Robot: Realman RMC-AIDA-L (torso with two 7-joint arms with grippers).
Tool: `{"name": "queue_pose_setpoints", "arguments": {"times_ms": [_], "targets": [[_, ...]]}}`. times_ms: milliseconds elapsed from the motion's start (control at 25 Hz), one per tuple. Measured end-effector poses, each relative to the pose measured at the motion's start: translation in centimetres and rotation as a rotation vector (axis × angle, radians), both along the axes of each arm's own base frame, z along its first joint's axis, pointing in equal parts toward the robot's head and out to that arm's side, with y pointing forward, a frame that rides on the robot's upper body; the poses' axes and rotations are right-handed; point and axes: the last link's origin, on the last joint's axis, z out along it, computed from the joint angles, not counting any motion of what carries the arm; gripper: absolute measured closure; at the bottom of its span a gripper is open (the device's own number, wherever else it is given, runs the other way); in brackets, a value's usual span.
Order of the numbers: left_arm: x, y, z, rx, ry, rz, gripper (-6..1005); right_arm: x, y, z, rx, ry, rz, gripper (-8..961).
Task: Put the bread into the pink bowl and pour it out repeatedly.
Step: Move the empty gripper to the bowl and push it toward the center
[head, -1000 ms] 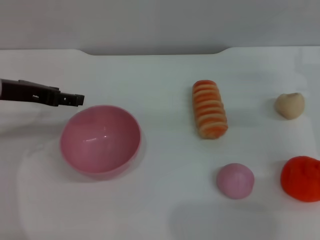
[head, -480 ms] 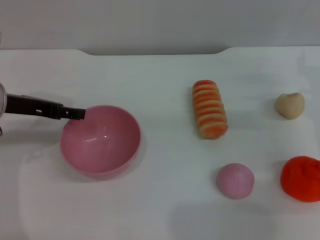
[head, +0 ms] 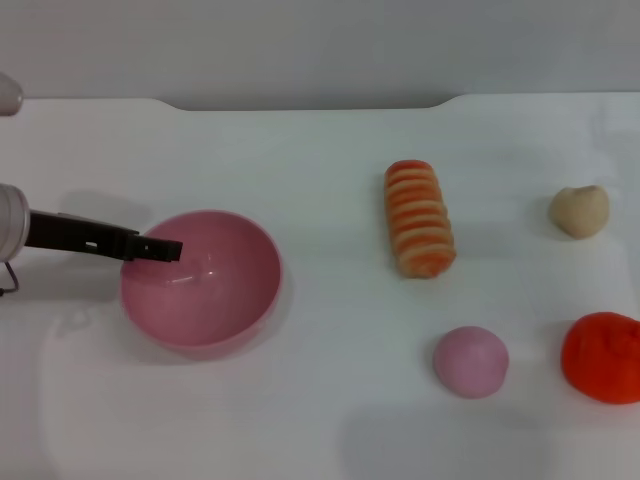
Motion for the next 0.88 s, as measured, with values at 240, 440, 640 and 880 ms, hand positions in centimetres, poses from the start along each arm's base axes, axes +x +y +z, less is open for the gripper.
{"name": "queue_pose_setpoints", "arguments": {"times_ms": [240,440,640,880], "targets": [[-0.23,0.09,-0.49,-0.004,0.003,0.007,185,-0.11,-0.02,-0.16,-0.006,-0.005,0.005,395],[-0.37,0.07,-0.66,-0.005,0.0,0.017,184,-0.11,-0.02,-0.15,-0.006,-0.004,0.005,395],[-0.34,0.06,-0.71,-0.006,-0.003,0.023,191,-0.11,-0.02,-0.15,-0.006,-0.004,0.005,394],[-0.41,0.07,-0.77,-0.01,0.006,0.03,452,-0.05,-0.02,-0.08,-0.005,-0.005,0.004,395]]}}
